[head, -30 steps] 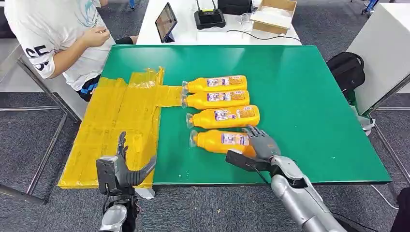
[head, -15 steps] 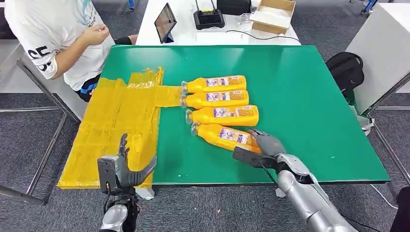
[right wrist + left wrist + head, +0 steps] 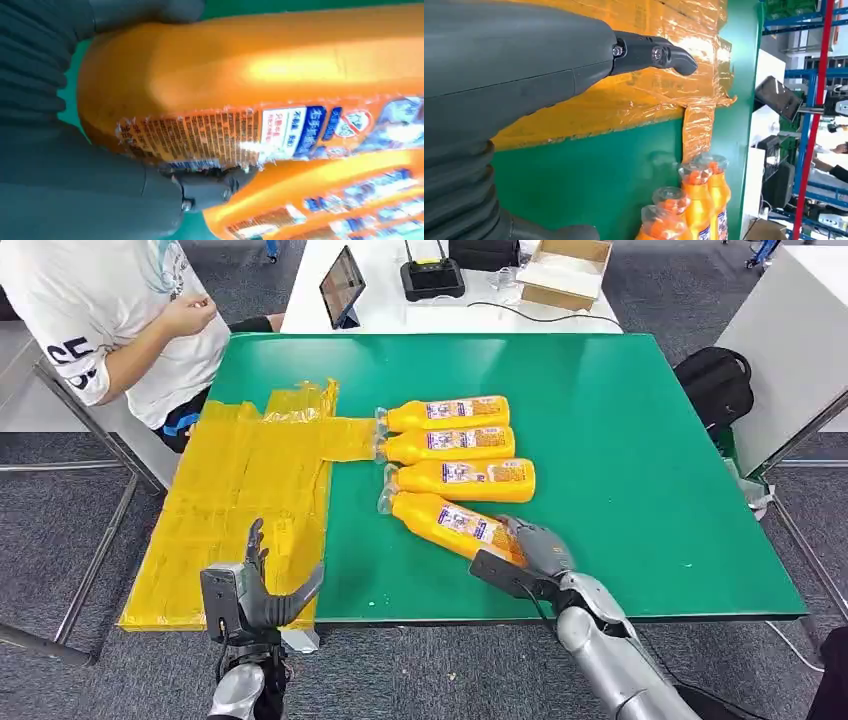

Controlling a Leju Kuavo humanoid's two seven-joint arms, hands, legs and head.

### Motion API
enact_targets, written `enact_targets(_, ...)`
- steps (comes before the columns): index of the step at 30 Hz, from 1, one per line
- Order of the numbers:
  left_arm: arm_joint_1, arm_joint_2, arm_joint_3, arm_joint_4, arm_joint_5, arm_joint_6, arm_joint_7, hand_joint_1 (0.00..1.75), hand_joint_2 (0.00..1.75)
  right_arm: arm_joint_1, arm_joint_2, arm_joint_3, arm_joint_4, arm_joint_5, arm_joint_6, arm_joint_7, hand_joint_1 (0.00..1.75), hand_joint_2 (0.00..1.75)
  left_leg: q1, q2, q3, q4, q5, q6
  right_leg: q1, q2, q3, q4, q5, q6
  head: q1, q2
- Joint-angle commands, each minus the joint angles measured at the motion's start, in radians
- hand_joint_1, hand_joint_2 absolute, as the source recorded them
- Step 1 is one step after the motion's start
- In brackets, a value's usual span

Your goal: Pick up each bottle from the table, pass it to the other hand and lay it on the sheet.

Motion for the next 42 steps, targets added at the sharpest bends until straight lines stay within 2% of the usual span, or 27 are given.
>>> enact_targets(1, -0.023, 0.011, -0.082, 0.022, 0.045, -0.059, -0.010, 0.00, 1.75, 0.201, 0.194, -0.220, -0.409, -0.122, -0.325, -0.355, 1.75, 1.75, 0.001, 0.000, 0.000, 0.000, -0.001, 0.000, 0.002, -0.001, 0.000, 0.001, -0.002, -0.005, 0.000, 0.000)
enact_targets(4, -0.025, 0.024, -0.150, -0.008, 0.103, -0.138, 0.003, 0.00, 1.75, 0.221, 0.234, -0.255, -0.487, -0.166, -0.448, -0.455, 1.75, 1.75, 0.001, 0.000, -0.001, 0.000, -0.002, 0.000, 0.001, -0.001, -0.001, 0.002, -0.002, -0.004, 0.000, 0.000)
enact_targets(6, -0.028, 0.033, -0.186, -0.033, 0.143, -0.185, 0.008, 0.00, 1.75, 0.226, 0.239, -0.256, -0.497, -0.209, -0.458, -0.527, 1.75, 1.75, 0.001, -0.001, -0.002, 0.001, -0.001, 0.000, 0.001, -0.003, -0.001, 0.002, -0.002, -0.003, 0.000, 0.000)
enact_targets(8, -0.032, 0.039, -0.224, -0.062, 0.236, -0.295, 0.022, 0.00, 1.75, 0.241, 0.237, -0.230, -0.456, -0.158, -0.466, -0.558, 1.75, 1.75, 0.001, -0.003, -0.002, 0.001, -0.001, 0.001, 0.001, -0.004, -0.001, 0.001, -0.002, -0.003, 0.000, 0.000)
enact_targets(11, -0.027, 0.046, -0.244, -0.090, 0.254, -0.316, 0.020, 0.00, 1.75, 0.248, 0.250, -0.219, -0.385, -0.165, -0.470, -0.590, 1.75, 1.75, 0.001, -0.001, -0.001, 0.000, -0.001, 0.001, 0.001, -0.003, 0.000, 0.000, -0.001, -0.003, 0.000, 0.000)
enact_targets(19, -0.025, 0.051, -0.244, -0.094, 0.266, -0.334, 0.005, 0.00, 1.75, 0.247, 0.253, -0.222, -0.376, -0.177, -0.453, -0.587, 1.75, 1.75, 0.000, 0.001, 0.000, -0.001, -0.001, 0.001, 0.001, 0.000, 0.000, -0.001, 0.000, -0.004, 0.000, 0.000)
enact_targets(26, -0.012, 0.057, -0.286, -0.186, 0.299, -0.418, -0.016, 0.00, 1.75, 0.222, 0.305, -0.195, -0.140, -0.245, -0.331, -0.628, 1.75, 1.75, 0.001, 0.002, 0.001, -0.001, -0.001, 0.001, 0.001, 0.001, 0.001, -0.002, 0.000, -0.003, 0.000, 0.000)
enact_targets(34, -0.042, 0.045, -0.279, -0.113, 0.310, -0.464, -0.002, 0.00, 1.75, 0.200, 0.322, -0.028, -0.022, -0.131, -0.306, -0.597, 1.75, 1.75, 0.001, 0.004, 0.001, -0.002, -0.001, 0.000, 0.001, 0.002, 0.001, -0.002, 0.000, -0.004, 0.000, 0.000)
enact_targets(42, -0.054, 0.037, -0.283, -0.071, 0.313, -0.479, 0.028, 0.00, 1.75, 0.195, 0.331, 0.033, 0.012, -0.084, -0.331, -0.589, 1.75, 1.75, 0.001, 0.001, -0.001, -0.001, 0.000, 0.001, 0.001, 0.000, 0.000, -0.001, 0.000, -0.002, 0.000, 0.000)
